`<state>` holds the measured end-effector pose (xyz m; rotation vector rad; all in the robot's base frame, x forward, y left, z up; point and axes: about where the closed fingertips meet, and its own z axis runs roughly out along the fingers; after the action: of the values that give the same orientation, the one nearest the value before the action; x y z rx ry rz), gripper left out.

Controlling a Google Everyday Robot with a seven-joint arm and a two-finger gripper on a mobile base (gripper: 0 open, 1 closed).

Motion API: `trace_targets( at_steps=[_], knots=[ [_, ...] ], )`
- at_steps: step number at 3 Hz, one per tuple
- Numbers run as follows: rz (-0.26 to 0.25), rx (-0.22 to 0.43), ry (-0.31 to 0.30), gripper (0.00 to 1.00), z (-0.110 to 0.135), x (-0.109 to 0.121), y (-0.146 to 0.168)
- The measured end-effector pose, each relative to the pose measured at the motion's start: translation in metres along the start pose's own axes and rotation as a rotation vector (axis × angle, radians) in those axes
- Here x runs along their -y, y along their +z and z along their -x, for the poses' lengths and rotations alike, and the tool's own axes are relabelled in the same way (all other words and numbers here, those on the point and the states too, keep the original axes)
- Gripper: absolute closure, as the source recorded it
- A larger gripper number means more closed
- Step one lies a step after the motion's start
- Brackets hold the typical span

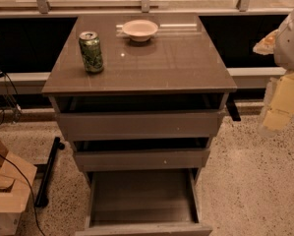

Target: Place green can into bottom drawer

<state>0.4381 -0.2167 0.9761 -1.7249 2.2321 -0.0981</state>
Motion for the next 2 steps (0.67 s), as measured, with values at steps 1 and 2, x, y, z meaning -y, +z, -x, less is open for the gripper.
trace_targets(
  at_steps=[1, 2],
  knots=[
    [0.000, 0.000, 0.000, 0.00, 0.000, 0.000, 0.000],
    [-0.008, 0.027, 0.023, 0.00, 0.014, 0.003, 0.012]
  ],
)
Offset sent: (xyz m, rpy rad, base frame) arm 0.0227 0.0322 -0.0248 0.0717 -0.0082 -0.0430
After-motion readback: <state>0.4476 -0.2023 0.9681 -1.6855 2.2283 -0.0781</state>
